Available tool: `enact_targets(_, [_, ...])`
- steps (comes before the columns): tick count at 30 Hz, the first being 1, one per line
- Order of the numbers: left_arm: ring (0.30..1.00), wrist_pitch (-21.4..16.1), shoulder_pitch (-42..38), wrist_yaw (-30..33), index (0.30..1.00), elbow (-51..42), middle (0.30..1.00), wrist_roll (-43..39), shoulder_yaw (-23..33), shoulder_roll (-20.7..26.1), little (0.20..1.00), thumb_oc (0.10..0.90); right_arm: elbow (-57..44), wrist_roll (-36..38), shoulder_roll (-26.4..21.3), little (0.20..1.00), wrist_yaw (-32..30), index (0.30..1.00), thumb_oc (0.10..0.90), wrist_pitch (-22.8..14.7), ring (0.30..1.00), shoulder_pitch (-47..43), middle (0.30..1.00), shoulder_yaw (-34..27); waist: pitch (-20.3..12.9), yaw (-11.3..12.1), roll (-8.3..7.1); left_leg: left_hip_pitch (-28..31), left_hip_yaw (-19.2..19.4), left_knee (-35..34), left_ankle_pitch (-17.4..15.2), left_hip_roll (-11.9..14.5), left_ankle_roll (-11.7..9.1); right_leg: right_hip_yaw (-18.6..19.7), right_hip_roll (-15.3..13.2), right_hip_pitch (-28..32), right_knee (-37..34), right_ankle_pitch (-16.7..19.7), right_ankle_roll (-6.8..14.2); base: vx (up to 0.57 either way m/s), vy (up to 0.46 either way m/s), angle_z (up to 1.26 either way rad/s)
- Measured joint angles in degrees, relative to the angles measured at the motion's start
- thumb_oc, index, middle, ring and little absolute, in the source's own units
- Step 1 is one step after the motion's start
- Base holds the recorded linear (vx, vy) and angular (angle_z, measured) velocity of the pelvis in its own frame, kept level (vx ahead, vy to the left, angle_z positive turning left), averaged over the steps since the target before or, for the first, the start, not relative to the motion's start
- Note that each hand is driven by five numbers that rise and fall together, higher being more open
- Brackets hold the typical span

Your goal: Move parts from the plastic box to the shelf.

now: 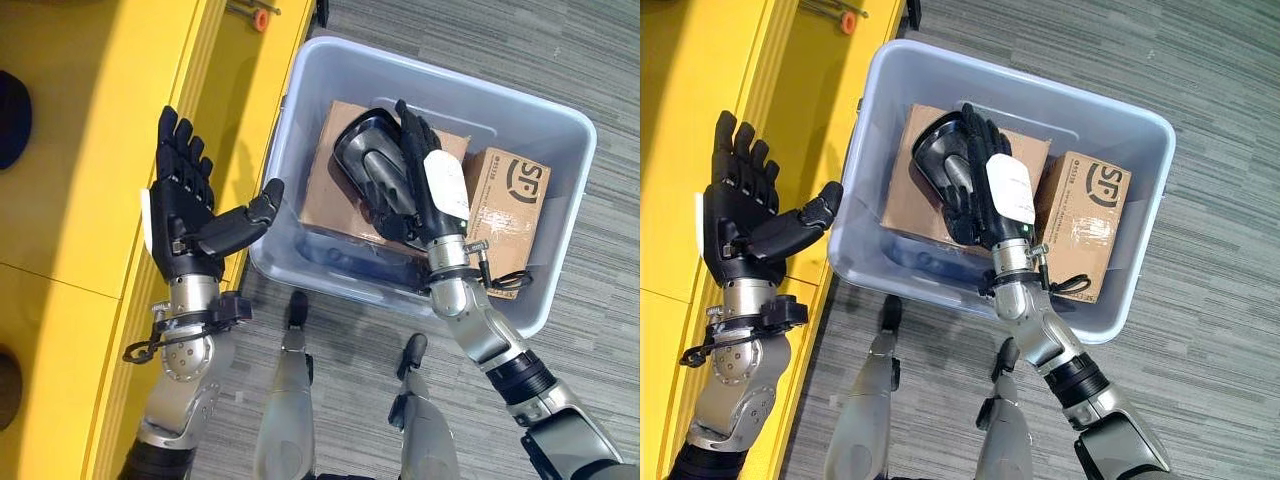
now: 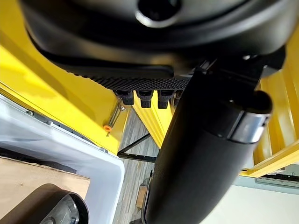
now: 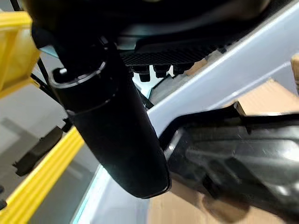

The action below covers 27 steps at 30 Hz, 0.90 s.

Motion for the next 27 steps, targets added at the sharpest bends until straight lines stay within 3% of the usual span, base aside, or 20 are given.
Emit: enact_targets(27, [1.000,0.0,-0.1,0.0,1.000,0.0,1.000,-0.1,-0.1,-0.1,1.000,0.900,6.7,0.0,-0.1,1.000,3.6,1.000,0.900,0.2,1.000,-4.5,1.000,3.0,0.0,1.2,0.23,-0.2,-0.1,0.0,0.0,0.0,0.0,-0.2,0.0,-0.1,0.0,0.0,0.0,0.00,0.000,0.00])
